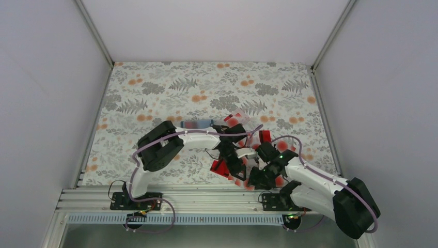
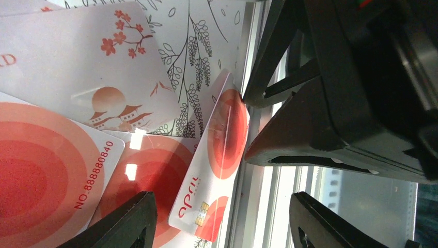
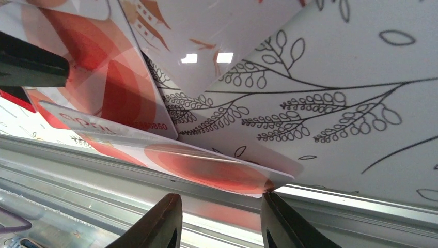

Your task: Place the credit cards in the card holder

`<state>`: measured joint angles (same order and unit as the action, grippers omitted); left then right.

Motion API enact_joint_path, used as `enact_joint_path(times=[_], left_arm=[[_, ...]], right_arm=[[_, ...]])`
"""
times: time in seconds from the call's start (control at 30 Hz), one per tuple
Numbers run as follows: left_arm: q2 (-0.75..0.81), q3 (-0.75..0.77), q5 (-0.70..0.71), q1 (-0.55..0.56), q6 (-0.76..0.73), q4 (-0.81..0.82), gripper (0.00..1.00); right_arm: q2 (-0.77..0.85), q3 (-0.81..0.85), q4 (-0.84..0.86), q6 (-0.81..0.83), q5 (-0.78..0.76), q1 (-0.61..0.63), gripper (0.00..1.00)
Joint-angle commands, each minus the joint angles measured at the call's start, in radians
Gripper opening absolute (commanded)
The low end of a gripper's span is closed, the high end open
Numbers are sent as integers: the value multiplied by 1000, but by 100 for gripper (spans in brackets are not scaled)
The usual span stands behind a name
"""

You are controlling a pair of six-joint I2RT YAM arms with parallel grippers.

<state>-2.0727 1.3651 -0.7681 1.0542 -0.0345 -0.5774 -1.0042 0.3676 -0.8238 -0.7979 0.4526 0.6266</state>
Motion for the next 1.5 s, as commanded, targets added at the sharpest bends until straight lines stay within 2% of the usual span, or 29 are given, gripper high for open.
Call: enact_joint_path(times=[0.0, 0.23, 0.47, 0.57, 0.77, 1.07, 1.3, 1.47], left_arm=[[-30, 11, -18, 13, -32, -17, 64], [-40, 4, -5, 15, -46, -10, 47], [-47, -18, 6, 19, -38, 33, 13], [-45, -17, -2, 17, -36, 34, 3], [-19, -12, -52, -1, -17, 38, 2], [117, -13, -108, -73, 60, 24, 2], [296, -75, -103, -184, 177, 55, 2], [449, -172, -40, -281, 254, 64, 2]], right_arm=[[-9, -8, 17, 12, -6, -5, 39], [-8, -8, 18, 10, -7, -4, 40], [-10, -4, 18, 7, -10, -5, 40], [-10, 7, 11, 6, -18, -5, 40], [55, 84, -57, -2, -70, -5, 45], [160, 324, -130, -7, -126, -7, 67], [95, 594, -132, 31, -258, -7, 74], [4, 690, -44, 64, -262, -11, 75]])
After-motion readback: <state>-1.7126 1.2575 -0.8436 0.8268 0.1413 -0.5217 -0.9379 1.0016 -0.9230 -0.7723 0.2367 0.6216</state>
